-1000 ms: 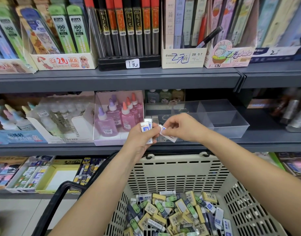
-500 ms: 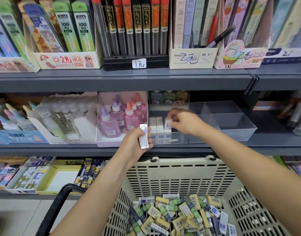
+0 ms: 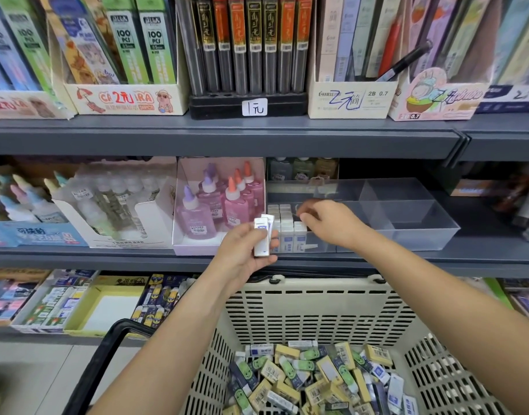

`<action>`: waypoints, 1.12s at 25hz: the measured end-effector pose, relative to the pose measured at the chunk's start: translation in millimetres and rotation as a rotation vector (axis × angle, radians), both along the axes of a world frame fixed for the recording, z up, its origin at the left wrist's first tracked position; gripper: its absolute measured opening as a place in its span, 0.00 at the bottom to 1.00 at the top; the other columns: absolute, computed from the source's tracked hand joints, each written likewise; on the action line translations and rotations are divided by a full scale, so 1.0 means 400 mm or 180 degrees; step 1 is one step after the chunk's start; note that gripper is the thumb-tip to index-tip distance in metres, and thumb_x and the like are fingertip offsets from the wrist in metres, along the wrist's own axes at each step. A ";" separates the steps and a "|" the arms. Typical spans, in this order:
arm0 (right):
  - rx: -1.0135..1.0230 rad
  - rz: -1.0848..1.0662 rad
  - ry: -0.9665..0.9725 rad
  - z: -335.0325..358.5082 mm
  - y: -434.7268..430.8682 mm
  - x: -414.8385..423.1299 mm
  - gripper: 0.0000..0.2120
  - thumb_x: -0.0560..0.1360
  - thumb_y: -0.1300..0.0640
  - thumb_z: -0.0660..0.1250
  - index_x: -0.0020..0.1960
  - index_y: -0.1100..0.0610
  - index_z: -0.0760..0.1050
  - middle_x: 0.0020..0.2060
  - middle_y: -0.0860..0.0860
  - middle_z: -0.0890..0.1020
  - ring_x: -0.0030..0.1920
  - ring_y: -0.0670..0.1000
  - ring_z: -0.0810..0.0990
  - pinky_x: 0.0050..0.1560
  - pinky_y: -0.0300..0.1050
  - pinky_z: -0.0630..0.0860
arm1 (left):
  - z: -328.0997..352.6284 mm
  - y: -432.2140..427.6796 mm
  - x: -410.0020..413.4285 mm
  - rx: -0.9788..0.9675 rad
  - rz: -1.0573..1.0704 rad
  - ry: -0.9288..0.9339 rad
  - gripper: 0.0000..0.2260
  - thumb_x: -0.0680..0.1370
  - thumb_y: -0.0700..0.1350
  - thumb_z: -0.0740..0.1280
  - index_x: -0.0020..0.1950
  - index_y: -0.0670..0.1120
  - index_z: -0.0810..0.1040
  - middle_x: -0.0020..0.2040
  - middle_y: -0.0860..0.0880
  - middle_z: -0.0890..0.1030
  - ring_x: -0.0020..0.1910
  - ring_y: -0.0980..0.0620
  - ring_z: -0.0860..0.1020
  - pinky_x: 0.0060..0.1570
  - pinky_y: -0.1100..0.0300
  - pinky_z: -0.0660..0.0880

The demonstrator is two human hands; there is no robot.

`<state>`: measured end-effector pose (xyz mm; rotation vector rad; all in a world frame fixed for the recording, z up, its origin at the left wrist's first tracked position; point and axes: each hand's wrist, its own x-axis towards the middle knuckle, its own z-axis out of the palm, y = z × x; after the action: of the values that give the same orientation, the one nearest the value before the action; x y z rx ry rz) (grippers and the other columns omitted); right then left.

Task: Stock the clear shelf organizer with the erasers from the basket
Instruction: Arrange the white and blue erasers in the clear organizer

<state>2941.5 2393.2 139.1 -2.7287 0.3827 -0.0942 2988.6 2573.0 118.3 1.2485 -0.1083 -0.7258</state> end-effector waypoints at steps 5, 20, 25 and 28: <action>0.1301 0.0478 -0.0482 0.025 0.046 -0.034 0.09 0.76 0.56 0.64 0.55 0.53 0.79 0.42 0.46 0.81 0.40 0.44 0.77 0.48 0.41 0.75 | 0.007 -0.019 -0.014 -0.0014 -0.0237 0.0113 0.08 0.79 0.38 0.57 0.52 0.40 0.76 0.40 0.44 0.82 0.35 0.51 0.81 0.25 0.63 0.72; 0.2244 0.0156 -0.0469 0.056 0.004 -0.084 0.07 0.76 0.63 0.64 0.53 0.58 0.78 0.36 0.48 0.83 0.35 0.39 0.81 0.33 0.29 0.71 | 0.002 -0.031 -0.037 0.0100 -0.0231 0.0043 0.07 0.76 0.43 0.68 0.51 0.43 0.75 0.36 0.50 0.84 0.34 0.54 0.83 0.26 0.68 0.74; 0.1975 -0.0112 -0.0634 0.073 -0.018 -0.068 0.06 0.75 0.60 0.67 0.50 0.57 0.80 0.29 0.43 0.82 0.28 0.37 0.77 0.30 0.30 0.71 | 0.006 -0.033 -0.031 0.0128 -0.0112 -0.0040 0.04 0.78 0.42 0.65 0.50 0.43 0.75 0.38 0.48 0.84 0.34 0.53 0.83 0.26 0.66 0.74; 0.1234 -0.0507 -0.0892 0.088 -0.045 -0.027 0.06 0.75 0.59 0.66 0.50 0.53 0.80 0.36 0.47 0.82 0.29 0.36 0.76 0.31 0.30 0.71 | 0.020 -0.022 -0.012 0.0131 0.0206 0.0015 0.07 0.78 0.38 0.58 0.46 0.42 0.76 0.38 0.46 0.77 0.29 0.53 0.78 0.28 0.63 0.72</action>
<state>2930.6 2375.2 174.2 -2.2613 0.4793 -0.3970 2983.8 2564.3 126.4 1.2839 -0.0489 -0.6778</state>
